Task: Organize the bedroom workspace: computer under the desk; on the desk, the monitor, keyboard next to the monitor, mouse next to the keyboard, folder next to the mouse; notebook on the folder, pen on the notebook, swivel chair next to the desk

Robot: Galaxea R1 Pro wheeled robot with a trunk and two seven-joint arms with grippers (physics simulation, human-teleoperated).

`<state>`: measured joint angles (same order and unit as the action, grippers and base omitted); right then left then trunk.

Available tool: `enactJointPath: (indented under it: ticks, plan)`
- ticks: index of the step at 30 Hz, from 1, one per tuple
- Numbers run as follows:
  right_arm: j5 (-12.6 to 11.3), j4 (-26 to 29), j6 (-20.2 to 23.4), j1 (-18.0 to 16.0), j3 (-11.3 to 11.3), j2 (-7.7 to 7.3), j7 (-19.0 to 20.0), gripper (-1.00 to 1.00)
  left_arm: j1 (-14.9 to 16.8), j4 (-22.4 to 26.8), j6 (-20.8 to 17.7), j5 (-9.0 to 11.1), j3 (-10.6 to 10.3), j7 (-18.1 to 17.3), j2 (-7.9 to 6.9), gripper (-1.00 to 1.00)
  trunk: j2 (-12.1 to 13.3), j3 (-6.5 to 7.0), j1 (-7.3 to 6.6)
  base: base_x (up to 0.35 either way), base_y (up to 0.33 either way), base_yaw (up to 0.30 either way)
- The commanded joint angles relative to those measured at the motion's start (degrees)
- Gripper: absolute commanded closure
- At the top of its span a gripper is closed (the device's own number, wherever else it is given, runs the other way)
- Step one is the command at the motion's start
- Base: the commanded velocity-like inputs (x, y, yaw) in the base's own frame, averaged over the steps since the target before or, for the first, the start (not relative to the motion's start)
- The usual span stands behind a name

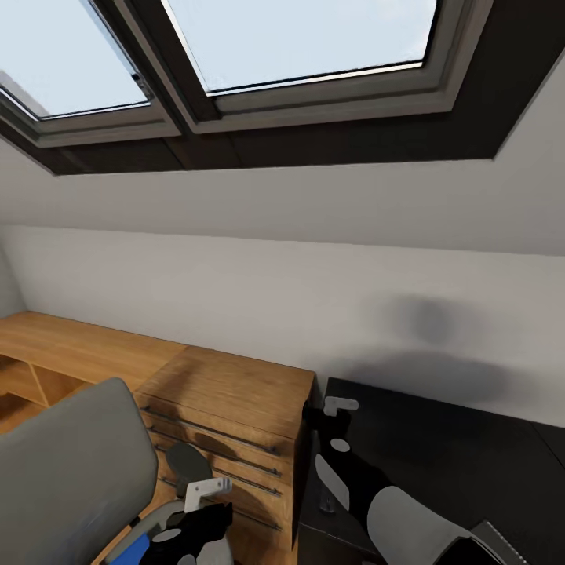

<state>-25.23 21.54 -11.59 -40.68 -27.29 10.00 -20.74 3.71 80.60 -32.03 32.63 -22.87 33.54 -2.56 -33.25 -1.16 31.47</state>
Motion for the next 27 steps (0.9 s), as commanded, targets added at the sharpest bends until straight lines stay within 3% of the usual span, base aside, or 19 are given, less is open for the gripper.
enactJointPath:
  ticks: [1,11,21,27]
  plan:
    - [-0.61,-0.10,-0.38,-0.10,-0.48,0.00,-0.34,-1.00,0.07,0.10,-0.05,0.56,-0.16,0.58,-0.07,-1.00,-0.11,-0.12,0.03,0.000,0.000,0.001]
    - [-0.53,-0.10,-0.44,-0.10,-0.32,0.00,-0.35,-1.00,0.07,0.60,-0.05,0.65,0.35,0.78,-0.05,-1.00,-0.11,-0.12,0.03,0.000,0.000,0.000]
    - [-0.57,-0.10,0.34,-0.10,-0.43,0.00,-0.22,-1.00,0.07,2.21,-0.13,0.77,1.28,0.75,0.01,-1.00,-4.12,-1.91,2.22,0.000,0.000,0.000]
    - [-0.56,-0.01,8.03,-0.10,-0.30,0.00,-0.26,-1.00,0.07,2.43,-0.14,0.77,1.49,0.74,0.01,-1.00,-6.53,-2.99,3.54,0.000,0.000,0.000]
